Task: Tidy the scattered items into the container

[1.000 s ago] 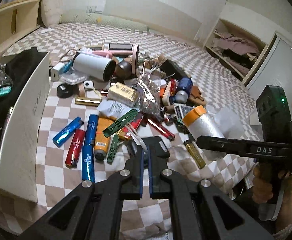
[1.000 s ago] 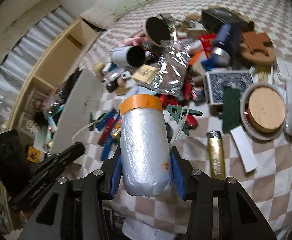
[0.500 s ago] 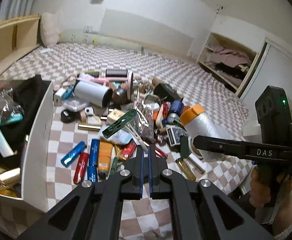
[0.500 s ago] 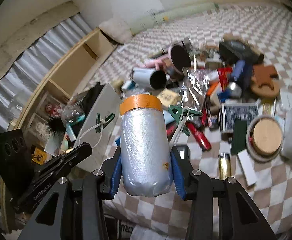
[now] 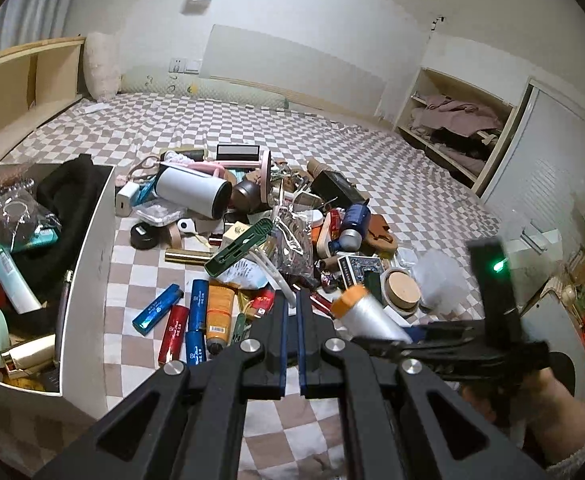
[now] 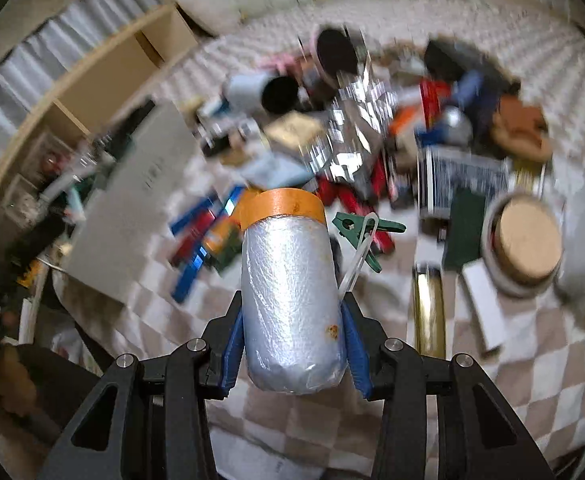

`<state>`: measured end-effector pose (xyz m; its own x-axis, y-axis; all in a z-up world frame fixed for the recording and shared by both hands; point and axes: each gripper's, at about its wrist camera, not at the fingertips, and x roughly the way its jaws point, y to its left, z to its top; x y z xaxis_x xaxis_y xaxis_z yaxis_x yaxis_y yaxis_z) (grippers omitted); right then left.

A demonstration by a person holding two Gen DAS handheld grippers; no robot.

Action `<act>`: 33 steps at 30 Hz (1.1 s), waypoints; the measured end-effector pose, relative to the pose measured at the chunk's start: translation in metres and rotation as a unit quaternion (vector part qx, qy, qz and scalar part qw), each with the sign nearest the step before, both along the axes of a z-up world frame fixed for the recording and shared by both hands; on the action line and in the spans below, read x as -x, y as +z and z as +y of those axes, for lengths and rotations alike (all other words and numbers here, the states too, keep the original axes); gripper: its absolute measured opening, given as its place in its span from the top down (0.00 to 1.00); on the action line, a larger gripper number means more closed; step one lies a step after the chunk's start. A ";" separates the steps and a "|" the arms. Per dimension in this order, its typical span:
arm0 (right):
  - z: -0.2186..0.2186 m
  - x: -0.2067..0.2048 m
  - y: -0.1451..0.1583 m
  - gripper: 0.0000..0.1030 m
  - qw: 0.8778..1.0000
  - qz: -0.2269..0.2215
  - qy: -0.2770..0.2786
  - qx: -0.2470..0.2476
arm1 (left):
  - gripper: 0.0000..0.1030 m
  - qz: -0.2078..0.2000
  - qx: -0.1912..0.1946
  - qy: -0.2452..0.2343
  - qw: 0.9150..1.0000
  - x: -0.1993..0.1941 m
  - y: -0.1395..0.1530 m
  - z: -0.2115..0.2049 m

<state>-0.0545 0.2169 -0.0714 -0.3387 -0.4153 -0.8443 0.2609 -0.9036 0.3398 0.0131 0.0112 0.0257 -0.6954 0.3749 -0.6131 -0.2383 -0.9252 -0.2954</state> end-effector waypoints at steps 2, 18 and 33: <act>0.000 0.002 -0.010 0.56 1.000 -0.010 0.002 -0.008 | 0.96 -0.005 0.000 0.000 1.000 0.001 -0.003 0.000; -0.001 -0.012 -0.009 0.31 0.999 0.029 0.032 -0.023 | 0.96 -0.041 0.001 -0.006 0.999 0.008 -0.026 0.005; -0.018 -0.008 -0.040 0.57 0.996 0.000 0.074 -0.049 | 0.96 -0.048 0.000 -0.008 0.999 0.010 -0.028 0.007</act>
<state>-0.0467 0.1985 -0.1112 -0.2800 -0.3764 -0.8831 0.3928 -0.8843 0.2524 0.0036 0.0179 -0.0020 -0.6279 0.3854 -0.6761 -0.2236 -0.9215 -0.3176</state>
